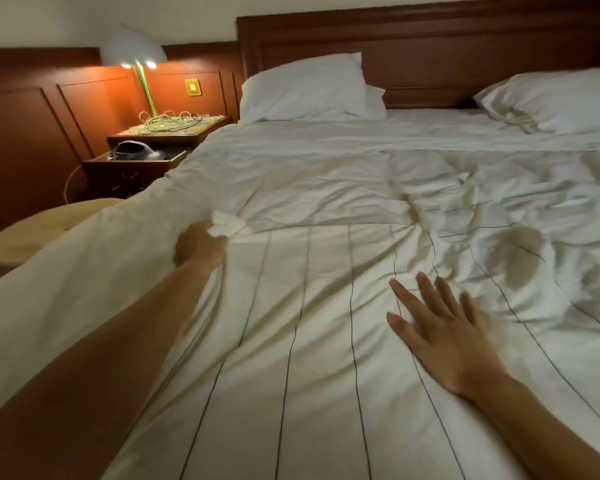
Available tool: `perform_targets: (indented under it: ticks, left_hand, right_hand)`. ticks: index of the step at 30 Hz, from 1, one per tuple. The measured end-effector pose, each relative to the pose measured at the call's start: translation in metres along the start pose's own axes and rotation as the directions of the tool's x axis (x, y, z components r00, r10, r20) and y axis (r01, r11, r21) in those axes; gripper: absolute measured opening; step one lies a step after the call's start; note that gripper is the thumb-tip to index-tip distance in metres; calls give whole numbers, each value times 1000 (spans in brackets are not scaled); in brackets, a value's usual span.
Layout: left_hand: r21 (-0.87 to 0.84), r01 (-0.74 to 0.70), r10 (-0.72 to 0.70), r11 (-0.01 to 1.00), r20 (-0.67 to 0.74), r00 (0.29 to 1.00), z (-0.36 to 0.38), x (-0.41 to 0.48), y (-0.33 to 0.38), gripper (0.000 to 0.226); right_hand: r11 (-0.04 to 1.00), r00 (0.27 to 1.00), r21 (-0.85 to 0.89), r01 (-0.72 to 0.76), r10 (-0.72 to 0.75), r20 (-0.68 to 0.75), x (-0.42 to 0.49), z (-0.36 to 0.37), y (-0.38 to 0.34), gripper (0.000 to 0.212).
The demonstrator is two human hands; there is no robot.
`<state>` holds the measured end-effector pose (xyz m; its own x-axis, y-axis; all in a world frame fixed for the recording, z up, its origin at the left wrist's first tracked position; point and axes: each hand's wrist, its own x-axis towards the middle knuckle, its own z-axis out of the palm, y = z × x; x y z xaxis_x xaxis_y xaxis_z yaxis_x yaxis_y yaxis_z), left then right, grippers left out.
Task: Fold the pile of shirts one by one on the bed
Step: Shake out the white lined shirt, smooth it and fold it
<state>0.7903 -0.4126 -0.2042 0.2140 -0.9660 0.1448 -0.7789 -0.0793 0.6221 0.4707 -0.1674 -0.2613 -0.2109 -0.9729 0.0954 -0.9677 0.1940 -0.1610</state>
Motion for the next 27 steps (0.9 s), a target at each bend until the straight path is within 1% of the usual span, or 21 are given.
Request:
perform_targets:
  ticks: [2,3,4,5,6,7,8,9,10,12,13,14,16,18,20,21,23,24,25,26,27]
  left_hand:
    - [34,78,-76,996,-73,994,-14,5,-15,50]
    - [31,116,-113,993,-78,991,-18,6,-17,53]
    - [45,124,-119,991,-87,989,-20,4,-17,58]
    - [98,77,-66,992,-111,992,-20,0,-12,63]
    - [167,-23,45,986,-129,991,-17,-5,-6,66]
    - [222,-160,190,962,-121,974,-13,-12,3,67]
    - [259,-303,330,917,-69,941,-6,-21,13,65]
    - [276,-435,445,857,27,895,3,-33,24,64]
    - [278,-543,525,792,145,839,15,-46,37,65]
    - [225,-680,589,698,362,723,44,-78,67,77]
    - [174,-708,590,684,439,678,59,-95,83,84]
    - [135,-709,572,692,497,653,75,-110,98,89]
    - [137,-680,507,720,566,650,103,-130,119,90]
    - [187,-637,447,748,568,691,119,-135,126,88]
    - [209,-615,430,760,548,718,126,-133,123,89]
    - [210,-613,431,762,543,721,127,-131,121,89]
    - [201,-600,419,774,546,725,127,-127,119,89]
    - [201,-591,410,782,548,729,127,-125,119,89]
    - [207,-583,400,786,549,734,127,-124,120,88]
    - [214,-577,393,788,547,739,127,-123,120,88]
    - [218,-573,390,790,543,744,127,-122,120,88]
  right_hand:
    - [1000,1000,21,-1,1,5,0,-2,-1,64]
    - [1000,1000,24,-3,3,10,-1,-3,-2,64]
    - [999,1000,31,-6,5,19,-2,-5,-4,64]
    - [999,1000,49,-5,4,26,-3,-8,-5,64]
    - [997,1000,79,-4,2,18,-3,-12,-5,63]
    - [993,1000,114,1,-1,-7,-2,-18,-3,62]
    - [991,999,136,6,2,-53,0,-24,1,60]
    - [992,994,128,-3,16,-106,4,-31,10,58]
    - [995,987,97,-29,43,-153,9,-38,23,56]
    - [990,969,3,-142,140,-205,22,-52,57,53]
    - [975,958,-43,-217,204,-204,28,-59,79,52]
    - [955,944,-67,-290,274,-182,33,-67,101,51]
    - [905,903,-52,-423,416,-107,36,-77,142,50]
    - [862,863,-57,-505,501,-68,30,-77,173,48]
    - [870,868,-22,-493,490,-75,24,-77,190,48]
    - [883,879,42,-467,469,-93,22,-78,196,45]
    - [899,886,174,-402,430,-175,24,-84,208,36]
    - [903,877,198,-380,420,-234,25,-88,215,33]
    - [904,865,189,-384,423,-270,26,-90,221,31]
    - [901,862,147,-409,434,-262,26,-91,225,31]
    - [895,871,91,-437,446,-205,27,-90,228,32]
